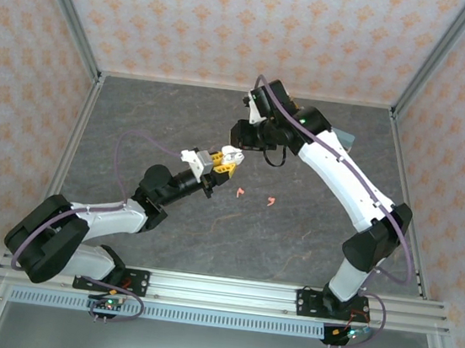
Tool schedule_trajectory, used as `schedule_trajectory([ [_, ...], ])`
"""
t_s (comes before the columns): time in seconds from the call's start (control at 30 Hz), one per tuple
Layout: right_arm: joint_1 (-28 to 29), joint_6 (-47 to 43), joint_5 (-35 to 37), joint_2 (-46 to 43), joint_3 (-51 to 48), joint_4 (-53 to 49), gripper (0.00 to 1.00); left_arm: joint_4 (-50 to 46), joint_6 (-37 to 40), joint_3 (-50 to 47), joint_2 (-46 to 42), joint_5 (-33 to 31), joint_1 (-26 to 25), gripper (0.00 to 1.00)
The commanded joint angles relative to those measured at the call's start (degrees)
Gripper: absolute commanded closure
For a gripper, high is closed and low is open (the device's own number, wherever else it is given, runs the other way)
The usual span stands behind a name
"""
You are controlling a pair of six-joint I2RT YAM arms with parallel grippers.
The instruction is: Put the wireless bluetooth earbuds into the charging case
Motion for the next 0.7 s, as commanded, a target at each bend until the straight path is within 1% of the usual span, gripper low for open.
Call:
schedule_trajectory([
  [0.0,0.4,-0.8,-1.4,-3.6,-2.8,-1.8,0.75,3.9,-0.4,1.4,0.3,-1.8,-0.5,1.0],
  [0.17,0.4,0.3,-2.2,-8.0,-7.2,-0.5,0.76,3.9,-0.3,1.8,0.9,-2.5,-0.5,1.0],
  [0.4,0.4,2.1,-3.2,-14.4,-13.9,2.1,0.77,3.5,-0.3,1.9,0.6,-3.2,-0.4,1.0],
  [0.47,0.4,2.6,-1.4,-16.1,-15.3,2.9,0.76,3.0,-0.2,1.9,0.4,-3.3,-0.5,1.0],
  [0.53,0.3,3.7,1.8,-18.3,-16.8,3.6,0.74,1.8,-0.2,2.0,0.2,-4.4,-0.5,1.0],
  [0.67,-0.3,7.3,9.0,-23.3,-21.6,6.8,0.68,-4.0,-2.2,3.3,0.9,-9.1,-0.4,1.0],
])
